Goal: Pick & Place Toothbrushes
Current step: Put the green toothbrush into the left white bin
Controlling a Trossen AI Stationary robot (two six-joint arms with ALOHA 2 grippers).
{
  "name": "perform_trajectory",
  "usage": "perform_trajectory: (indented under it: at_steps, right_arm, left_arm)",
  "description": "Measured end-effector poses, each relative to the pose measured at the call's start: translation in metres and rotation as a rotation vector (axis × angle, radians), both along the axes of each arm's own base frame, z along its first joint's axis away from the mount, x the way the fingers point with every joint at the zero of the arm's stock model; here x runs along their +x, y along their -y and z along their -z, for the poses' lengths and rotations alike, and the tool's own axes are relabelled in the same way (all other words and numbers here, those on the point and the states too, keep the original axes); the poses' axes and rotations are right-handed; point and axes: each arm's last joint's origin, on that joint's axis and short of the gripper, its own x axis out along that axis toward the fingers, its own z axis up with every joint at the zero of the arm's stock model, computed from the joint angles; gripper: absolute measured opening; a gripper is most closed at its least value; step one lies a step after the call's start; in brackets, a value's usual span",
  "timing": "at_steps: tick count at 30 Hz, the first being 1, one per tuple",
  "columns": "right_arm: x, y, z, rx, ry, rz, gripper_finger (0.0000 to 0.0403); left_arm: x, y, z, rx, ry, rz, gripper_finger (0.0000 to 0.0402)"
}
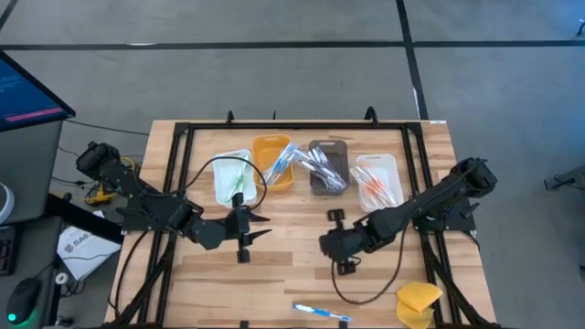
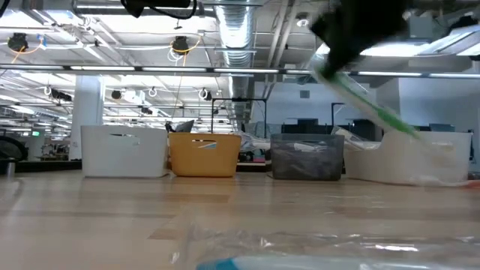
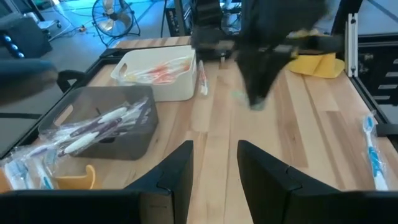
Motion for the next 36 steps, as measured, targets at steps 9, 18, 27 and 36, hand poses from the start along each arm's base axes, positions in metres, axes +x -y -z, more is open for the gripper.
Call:
perform_trajectory:
  at_steps: [9, 18, 27, 36]
  right_arm:
    - [0.034, -0.016, -0.046, -0.137, 0.491, -0.285, 0.0004]
    - [0.046, -0.002, -0.056, -0.155, 0.603, -0.251, 0.0006]
    - [0.049, -0.004, -0.066, -0.150, 0.704, -0.258, 0.0003]
    - [0.049, -0.004, -0.068, -0.141, 0.725, -0.255, 0.0003]
  left_arm:
    - [0.006, 0.000, 0.008, 0.035, -0.030, 0.008, 0.0117]
    - [0.019, 0.011, 0.014, 0.013, 0.000, 0.127, 0.0117]
    - [0.026, 0.014, 0.014, 0.089, 0.038, 0.175, 0.0117]
    - [0.031, 0.006, 0.012, 0.091, 0.051, 0.146, 0.0117]
